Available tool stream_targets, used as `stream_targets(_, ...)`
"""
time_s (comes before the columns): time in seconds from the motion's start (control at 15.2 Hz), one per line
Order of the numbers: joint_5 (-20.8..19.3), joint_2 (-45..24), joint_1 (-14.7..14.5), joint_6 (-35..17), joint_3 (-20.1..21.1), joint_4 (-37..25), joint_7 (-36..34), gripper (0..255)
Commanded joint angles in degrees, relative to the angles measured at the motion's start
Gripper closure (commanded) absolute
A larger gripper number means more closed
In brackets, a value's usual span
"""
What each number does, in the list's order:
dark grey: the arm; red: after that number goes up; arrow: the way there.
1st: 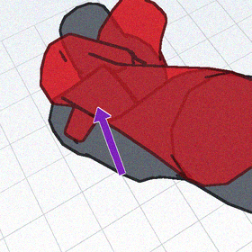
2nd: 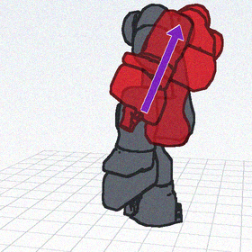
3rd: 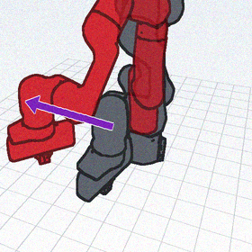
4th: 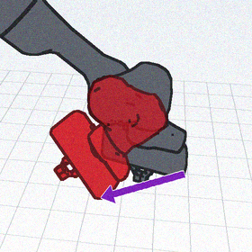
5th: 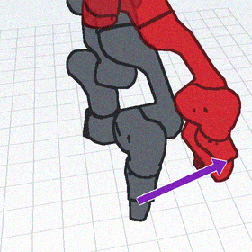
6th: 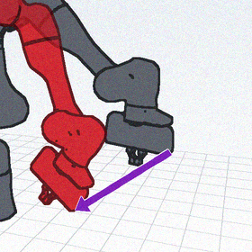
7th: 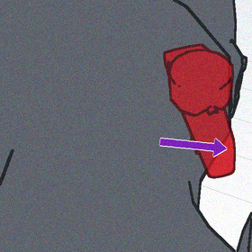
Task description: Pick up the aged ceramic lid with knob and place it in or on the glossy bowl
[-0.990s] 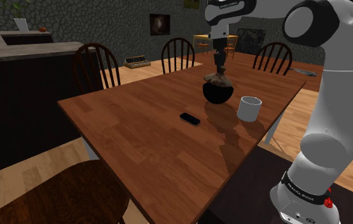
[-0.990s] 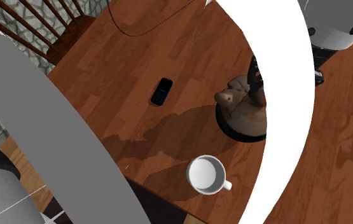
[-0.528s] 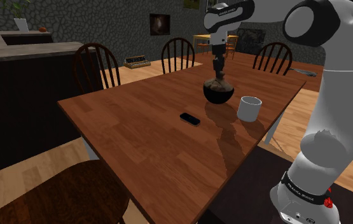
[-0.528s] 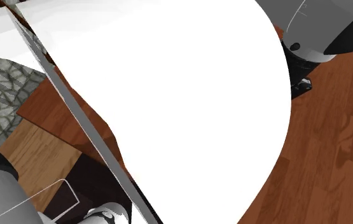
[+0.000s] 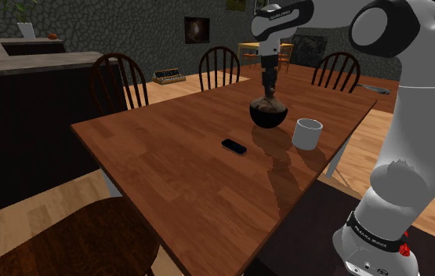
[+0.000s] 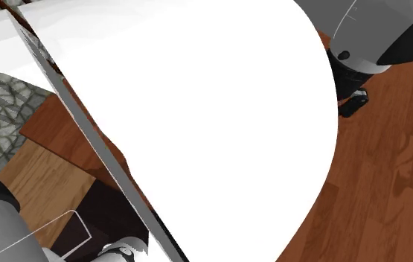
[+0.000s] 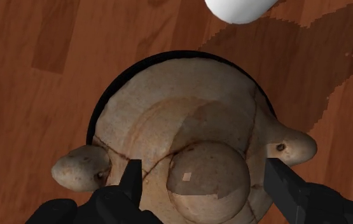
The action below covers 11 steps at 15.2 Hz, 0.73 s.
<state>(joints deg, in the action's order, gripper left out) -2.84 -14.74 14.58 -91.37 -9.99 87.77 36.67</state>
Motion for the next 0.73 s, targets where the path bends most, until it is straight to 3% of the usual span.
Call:
stream_targets(0.0,-0.01,-0.04,0.01,0.04,-0.01,0.02,0.00,0)
stream_targets(0.2,0.00,-0.06,0.03,-0.04,-0.02,0.08,0.04,0)
stream_targets(0.46,0.43,-2.82,0.17,8.28,0.04,-10.97,0.43,0)
stream_targets(0.66,0.43,-2.82,0.17,8.27,0.04,-10.97,0.43,0)
